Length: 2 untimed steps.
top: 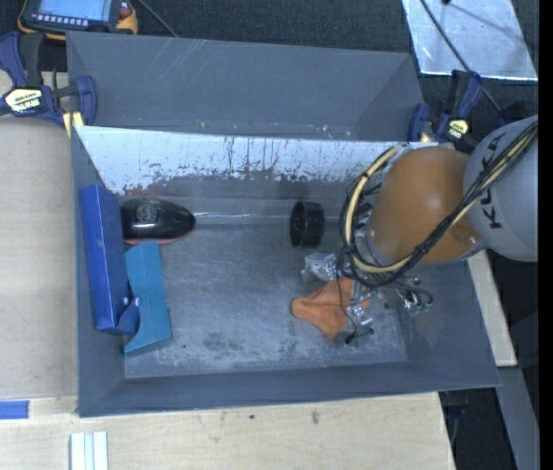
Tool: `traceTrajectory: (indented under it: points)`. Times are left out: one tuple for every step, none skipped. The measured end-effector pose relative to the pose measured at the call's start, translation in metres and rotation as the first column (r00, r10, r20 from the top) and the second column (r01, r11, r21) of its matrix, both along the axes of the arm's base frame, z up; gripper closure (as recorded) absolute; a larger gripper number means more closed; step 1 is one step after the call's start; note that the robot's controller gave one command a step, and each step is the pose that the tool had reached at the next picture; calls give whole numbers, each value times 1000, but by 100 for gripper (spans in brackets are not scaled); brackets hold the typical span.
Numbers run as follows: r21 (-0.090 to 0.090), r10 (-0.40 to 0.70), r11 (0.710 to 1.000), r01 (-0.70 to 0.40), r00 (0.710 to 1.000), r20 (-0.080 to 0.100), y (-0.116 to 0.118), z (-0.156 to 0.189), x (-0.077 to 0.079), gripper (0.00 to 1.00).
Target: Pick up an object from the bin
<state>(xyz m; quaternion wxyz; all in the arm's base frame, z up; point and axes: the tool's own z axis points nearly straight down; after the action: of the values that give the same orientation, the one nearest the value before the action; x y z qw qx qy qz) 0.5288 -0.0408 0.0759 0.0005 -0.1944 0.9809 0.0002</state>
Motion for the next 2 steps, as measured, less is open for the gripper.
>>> traceTrajectory:
  points:
    - [0,0,1000,0,1000,0,0,0,0,100]
    - [0,0,1000,0,1000,0,0,0,0,100]
